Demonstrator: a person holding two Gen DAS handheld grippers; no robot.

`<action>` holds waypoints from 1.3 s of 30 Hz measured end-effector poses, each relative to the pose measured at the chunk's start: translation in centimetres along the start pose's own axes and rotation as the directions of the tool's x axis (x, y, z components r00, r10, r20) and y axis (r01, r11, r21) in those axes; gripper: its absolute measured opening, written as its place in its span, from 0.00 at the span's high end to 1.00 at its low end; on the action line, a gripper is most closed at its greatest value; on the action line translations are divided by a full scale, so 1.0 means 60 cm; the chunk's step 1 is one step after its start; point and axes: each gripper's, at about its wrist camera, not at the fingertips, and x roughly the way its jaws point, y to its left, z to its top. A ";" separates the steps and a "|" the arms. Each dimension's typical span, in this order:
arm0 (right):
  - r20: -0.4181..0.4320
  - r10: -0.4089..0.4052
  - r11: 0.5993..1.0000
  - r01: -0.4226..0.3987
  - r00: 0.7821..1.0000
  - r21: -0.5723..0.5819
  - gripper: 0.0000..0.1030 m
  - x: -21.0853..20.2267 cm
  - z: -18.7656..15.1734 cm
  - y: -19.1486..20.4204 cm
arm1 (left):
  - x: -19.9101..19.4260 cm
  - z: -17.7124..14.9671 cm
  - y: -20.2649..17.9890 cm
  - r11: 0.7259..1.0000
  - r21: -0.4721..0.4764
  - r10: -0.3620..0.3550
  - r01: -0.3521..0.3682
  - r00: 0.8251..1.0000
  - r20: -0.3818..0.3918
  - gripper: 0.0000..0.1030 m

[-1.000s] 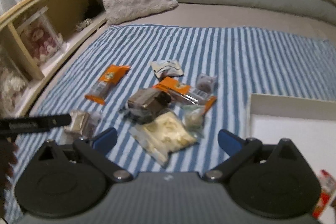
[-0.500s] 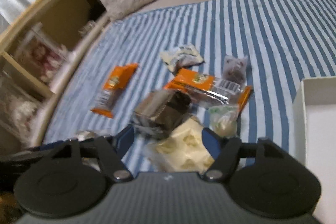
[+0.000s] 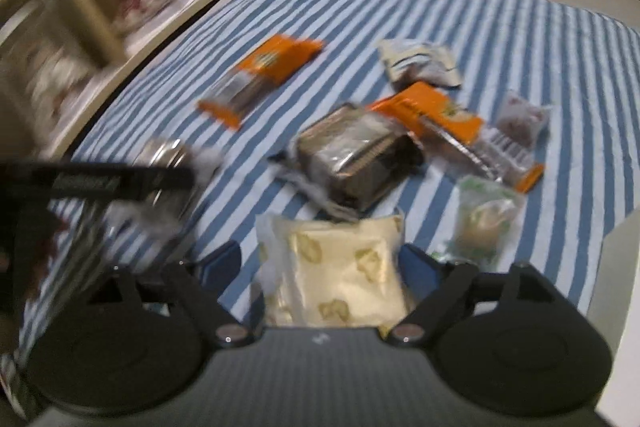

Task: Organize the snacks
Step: 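Grasp the clear-wrapped cookie with the left tool while the right tool grasps the cream bag, then carry the cookie and cream bag into the white box and release both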

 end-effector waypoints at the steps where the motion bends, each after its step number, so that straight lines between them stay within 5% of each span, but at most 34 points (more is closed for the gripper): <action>1: -0.006 -0.011 1.000 0.010 1.000 -0.011 0.15 -0.001 -0.003 0.003 | 0.000 0.001 0.000 1.000 -0.002 -0.002 0.002 1.000 0.000 0.12; 6: -0.027 -0.082 0.996 0.080 0.996 -0.046 0.29 -0.002 -0.014 0.016 | 0.000 0.001 -0.011 1.000 0.001 -0.016 0.016 1.000 -0.017 0.28; 15: -0.040 -0.155 0.988 0.154 0.987 -0.031 0.49 -0.009 -0.008 0.015 | -0.005 0.002 -0.025 0.999 0.048 0.005 -0.003 0.999 -0.037 0.38; 23: 0.004 -0.199 0.979 0.199 0.980 0.043 0.52 -0.041 0.001 0.019 | -0.069 0.002 -0.031 0.998 0.048 -0.029 0.027 0.998 0.051 0.38; 39: 0.231 -0.214 0.970 0.178 0.949 0.167 0.52 -0.198 -0.026 0.043 | -0.209 -0.025 -0.083 0.991 0.081 -0.115 0.102 0.977 0.177 0.38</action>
